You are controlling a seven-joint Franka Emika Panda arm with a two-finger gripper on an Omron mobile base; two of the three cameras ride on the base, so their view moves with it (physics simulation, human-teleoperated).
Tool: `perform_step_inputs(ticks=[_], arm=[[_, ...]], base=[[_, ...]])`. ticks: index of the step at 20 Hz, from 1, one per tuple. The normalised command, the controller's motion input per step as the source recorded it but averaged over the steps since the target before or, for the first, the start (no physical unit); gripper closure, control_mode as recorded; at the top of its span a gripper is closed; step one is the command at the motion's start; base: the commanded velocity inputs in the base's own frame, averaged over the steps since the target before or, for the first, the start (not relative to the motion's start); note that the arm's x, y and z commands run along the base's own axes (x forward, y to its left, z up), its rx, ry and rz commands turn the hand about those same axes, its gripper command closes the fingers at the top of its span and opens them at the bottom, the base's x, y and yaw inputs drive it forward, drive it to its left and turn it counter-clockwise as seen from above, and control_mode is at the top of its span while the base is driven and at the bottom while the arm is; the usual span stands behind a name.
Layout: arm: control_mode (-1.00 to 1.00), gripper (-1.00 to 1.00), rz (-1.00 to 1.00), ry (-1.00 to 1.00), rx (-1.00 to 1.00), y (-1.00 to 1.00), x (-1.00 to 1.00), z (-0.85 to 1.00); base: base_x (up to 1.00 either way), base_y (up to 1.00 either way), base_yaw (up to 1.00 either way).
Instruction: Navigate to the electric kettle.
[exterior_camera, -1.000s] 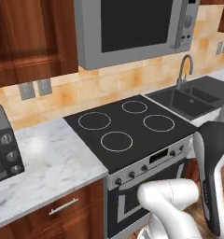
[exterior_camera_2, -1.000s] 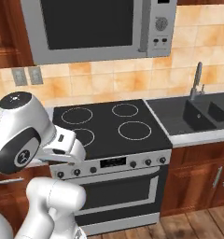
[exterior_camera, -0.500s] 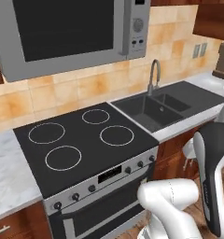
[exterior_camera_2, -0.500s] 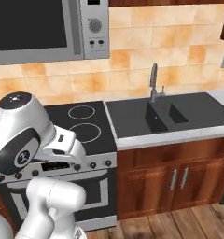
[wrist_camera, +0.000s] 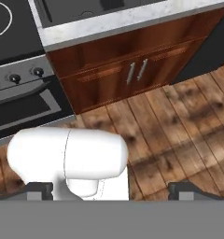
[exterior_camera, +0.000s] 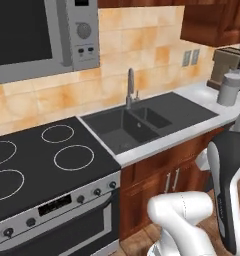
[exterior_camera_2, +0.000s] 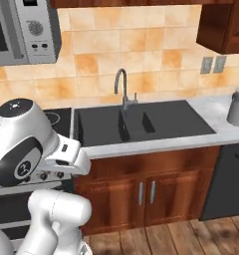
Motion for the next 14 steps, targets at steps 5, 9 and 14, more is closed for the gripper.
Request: perform_step_inputs(ticks=[5, 9, 14], arm=[[1.0, -1.0, 0.0, 0.0, 0.0, 0.0, 0.0, 0.0], [1.0, -1.0, 0.0, 0.0, 0.0, 0.0, 0.0, 0.0], [1.0, -1.0, 0.0, 0.0, 0.0, 0.0, 0.0, 0.0]], base=[[0.0, -1.0, 0.24], [0.0, -1.0, 0.34], [0.0, -1.0, 0.35]])
